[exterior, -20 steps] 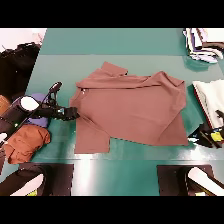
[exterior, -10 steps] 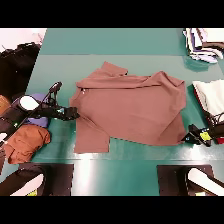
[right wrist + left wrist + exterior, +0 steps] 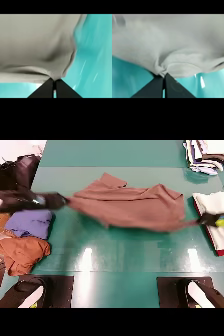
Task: Fold the shirts.
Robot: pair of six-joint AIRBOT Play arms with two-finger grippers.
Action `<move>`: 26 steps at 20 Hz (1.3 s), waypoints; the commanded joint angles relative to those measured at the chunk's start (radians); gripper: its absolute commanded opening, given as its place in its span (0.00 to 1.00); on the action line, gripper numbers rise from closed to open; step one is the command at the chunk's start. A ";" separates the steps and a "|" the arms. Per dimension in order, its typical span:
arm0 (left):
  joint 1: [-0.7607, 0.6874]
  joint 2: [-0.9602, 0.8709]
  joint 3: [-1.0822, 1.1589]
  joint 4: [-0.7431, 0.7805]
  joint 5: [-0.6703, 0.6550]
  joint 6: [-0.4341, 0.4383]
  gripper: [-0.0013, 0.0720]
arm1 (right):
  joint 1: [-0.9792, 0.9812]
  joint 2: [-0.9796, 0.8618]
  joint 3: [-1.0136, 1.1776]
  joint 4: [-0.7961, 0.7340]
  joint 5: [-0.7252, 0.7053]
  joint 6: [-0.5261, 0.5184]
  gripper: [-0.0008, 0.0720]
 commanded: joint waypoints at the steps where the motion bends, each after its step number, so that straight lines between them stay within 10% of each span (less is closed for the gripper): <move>1: 0.000 0.095 0.319 0.088 -0.019 -0.020 0.05 | 0.038 0.081 0.352 -0.002 -0.072 0.023 0.03; 13: 0.000 0.074 0.893 0.188 0.036 -0.051 0.04 | -0.093 0.022 1.003 0.000 0.020 0.028 0.03; 18: 0.000 -0.144 0.861 0.201 -0.260 -0.068 0.05 | -0.080 -0.075 0.860 -0.003 0.115 0.068 0.03; 26: 0.000 -0.608 0.573 0.230 -0.261 -0.013 0.05 | 0.139 -0.452 0.561 -0.100 0.171 0.078 0.03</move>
